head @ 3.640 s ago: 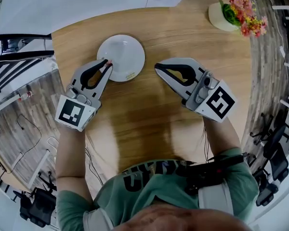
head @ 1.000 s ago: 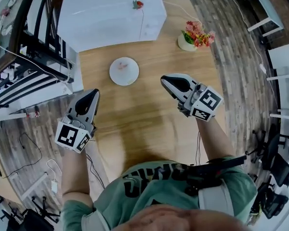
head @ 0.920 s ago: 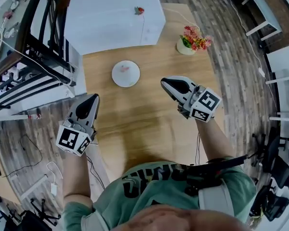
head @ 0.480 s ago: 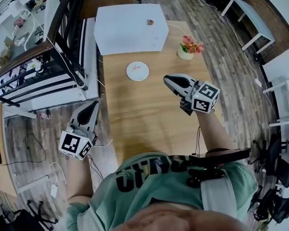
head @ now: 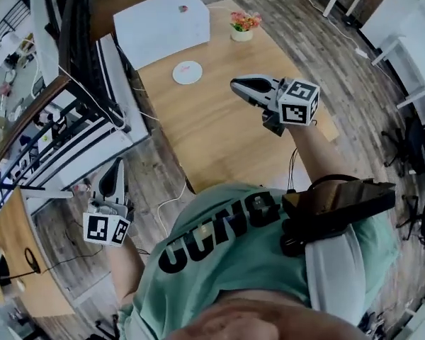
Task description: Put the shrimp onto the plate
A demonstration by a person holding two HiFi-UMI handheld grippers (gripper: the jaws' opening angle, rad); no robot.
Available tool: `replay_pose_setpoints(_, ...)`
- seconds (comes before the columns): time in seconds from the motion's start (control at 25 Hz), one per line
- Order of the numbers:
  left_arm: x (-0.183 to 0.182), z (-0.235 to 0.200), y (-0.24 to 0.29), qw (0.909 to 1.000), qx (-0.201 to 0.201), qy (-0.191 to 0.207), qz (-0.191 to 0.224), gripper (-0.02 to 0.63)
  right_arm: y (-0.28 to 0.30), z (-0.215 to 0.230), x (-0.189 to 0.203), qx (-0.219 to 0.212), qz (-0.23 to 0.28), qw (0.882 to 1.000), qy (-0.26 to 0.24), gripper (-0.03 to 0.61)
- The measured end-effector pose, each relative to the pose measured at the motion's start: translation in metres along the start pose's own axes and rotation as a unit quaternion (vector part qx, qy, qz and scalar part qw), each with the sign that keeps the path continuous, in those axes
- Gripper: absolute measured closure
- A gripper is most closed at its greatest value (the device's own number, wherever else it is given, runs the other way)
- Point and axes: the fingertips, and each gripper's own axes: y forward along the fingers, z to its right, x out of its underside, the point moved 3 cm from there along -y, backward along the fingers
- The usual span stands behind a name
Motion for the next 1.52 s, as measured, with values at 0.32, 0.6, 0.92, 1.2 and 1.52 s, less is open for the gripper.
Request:
replay_pose_setpoints(0.32, -0.014, 0.062, -0.008, 0.9992, 0.001, -0.036, 0.014, 0.609, -0.065, -0.016, -0.023, 0.006, 0.028, 1.000, -0.004, 0.572)
replay_pose_setpoints(0.6, -0.045, 0.155, 0.035, 0.9992, -0.017, -0.013, 0.034, 0.609, -0.157, 0.028, -0.022, -0.013, 0.038, 0.999, -0.012, 0.572)
replay_pose_setpoints(0.92, -0.050, 0.280, 0.116, 0.9968, -0.018, -0.067, 0.040, 0.609, -0.271, 0.091, -0.004, -0.035, 0.021, 0.999, -0.033, 0.572)
replay_pose_setpoints(1.2, -0.043, 0.338, 0.151, 0.9964, -0.022, -0.081, -0.006, 0.609, -0.321, 0.114, 0.029, -0.063, 0.024, 0.998, -0.003, 0.572)
replay_pose_setpoints(1.52, -0.045, 0.338, 0.152, 0.9970, 0.014, -0.075, 0.003, 0.609, -0.326, 0.088, 0.036, -0.054, 0.026, 0.998, 0.009, 0.572)
